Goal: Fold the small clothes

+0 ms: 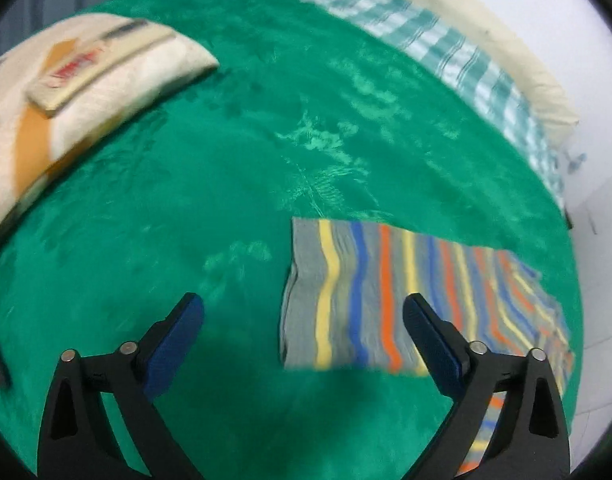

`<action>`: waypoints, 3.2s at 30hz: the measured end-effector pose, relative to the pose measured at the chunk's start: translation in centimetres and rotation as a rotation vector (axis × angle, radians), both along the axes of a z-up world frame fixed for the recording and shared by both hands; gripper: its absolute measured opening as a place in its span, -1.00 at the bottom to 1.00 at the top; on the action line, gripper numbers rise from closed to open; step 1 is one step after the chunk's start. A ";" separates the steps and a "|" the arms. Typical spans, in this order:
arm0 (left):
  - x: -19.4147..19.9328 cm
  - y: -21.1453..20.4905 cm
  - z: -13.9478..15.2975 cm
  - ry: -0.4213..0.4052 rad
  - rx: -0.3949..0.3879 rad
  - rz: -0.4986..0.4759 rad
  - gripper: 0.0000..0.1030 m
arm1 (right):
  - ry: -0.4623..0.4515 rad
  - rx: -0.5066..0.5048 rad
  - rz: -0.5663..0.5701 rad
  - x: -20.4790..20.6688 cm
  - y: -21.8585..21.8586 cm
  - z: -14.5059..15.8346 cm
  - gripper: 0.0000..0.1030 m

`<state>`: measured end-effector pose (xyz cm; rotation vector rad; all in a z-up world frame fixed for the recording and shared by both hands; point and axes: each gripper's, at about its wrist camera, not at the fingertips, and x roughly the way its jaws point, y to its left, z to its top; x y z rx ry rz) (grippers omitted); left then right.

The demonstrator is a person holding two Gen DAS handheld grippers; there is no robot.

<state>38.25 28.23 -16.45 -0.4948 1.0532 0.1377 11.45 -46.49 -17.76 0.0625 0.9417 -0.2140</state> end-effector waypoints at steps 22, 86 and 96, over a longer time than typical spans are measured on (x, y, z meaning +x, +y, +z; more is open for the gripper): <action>2.1 -36.6 15.4 -0.361 0.441 -0.666 -0.92 | 0.001 -0.001 0.001 0.1 0.0 0.0 0.99; -18.5 -11.3 -1.9 -0.160 0.105 -0.130 0.83 | 0.204 0.994 -0.179 26.9 9.7 -1.4 -0.14; -18.4 -11.4 -2.1 -0.153 0.112 -0.140 0.83 | 0.251 0.873 -0.282 27.9 11.0 -3.6 -0.91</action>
